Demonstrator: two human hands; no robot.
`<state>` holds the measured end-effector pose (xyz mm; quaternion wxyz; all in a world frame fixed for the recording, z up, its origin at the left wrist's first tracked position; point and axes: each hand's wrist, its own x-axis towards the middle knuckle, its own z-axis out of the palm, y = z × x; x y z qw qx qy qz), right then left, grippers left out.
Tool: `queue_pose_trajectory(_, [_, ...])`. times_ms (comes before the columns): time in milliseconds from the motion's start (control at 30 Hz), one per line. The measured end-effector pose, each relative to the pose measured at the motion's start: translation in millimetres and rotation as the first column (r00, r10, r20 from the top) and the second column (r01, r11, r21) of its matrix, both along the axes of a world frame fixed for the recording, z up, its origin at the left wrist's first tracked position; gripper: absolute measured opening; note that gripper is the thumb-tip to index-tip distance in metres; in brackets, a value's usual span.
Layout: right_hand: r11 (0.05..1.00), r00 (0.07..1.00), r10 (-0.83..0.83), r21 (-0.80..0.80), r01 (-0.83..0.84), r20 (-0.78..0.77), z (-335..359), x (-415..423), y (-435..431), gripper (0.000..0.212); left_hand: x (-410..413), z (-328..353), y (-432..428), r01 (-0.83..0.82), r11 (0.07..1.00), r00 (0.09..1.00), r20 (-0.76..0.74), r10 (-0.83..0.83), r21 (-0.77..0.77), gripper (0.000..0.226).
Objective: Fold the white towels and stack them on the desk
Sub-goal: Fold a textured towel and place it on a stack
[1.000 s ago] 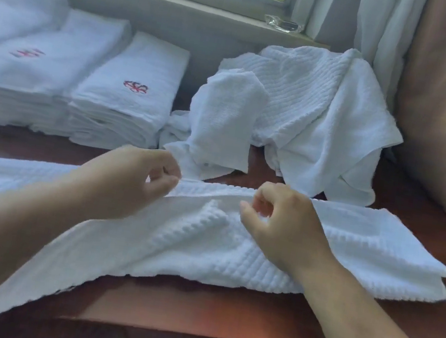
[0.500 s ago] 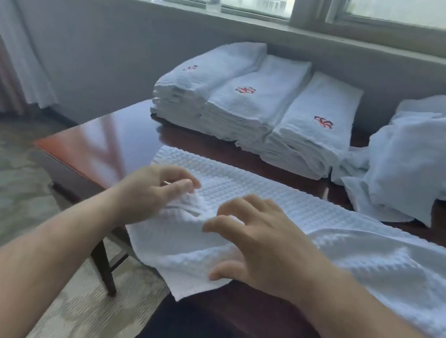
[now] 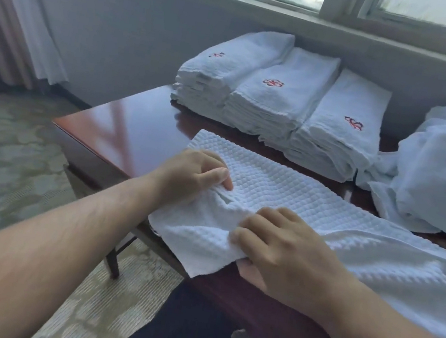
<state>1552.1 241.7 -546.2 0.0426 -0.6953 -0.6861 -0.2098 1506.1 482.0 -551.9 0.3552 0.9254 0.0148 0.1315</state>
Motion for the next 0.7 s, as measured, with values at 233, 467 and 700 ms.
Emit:
queue_pose_trajectory(233, [0.9, 0.775, -0.288, 0.116, 0.419, -0.563, 37.1, 26.6, 14.0, 0.041, -17.0, 0.1, 14.5, 0.046, 0.868, 0.997, 0.07, -0.013, -0.494, 0.063])
queue_pose_trajectory(467, [0.749, 0.522, -0.509, -0.053, 0.661, -0.684, 44.0, 83.1, 47.5, 0.054, -45.1, -6.4, 35.3, -0.006, 0.914, 0.998, 0.058, 0.032, -0.406, 0.082])
queue_pose_trajectory(700, [0.74, 0.526, -0.631, -0.236, 0.63, -0.57, 16.9, 98.4, 58.1, 0.035, -39.3, -12.3, 45.3, -0.215, 0.97, 0.976, 0.015, 0.218, -0.113, 0.028])
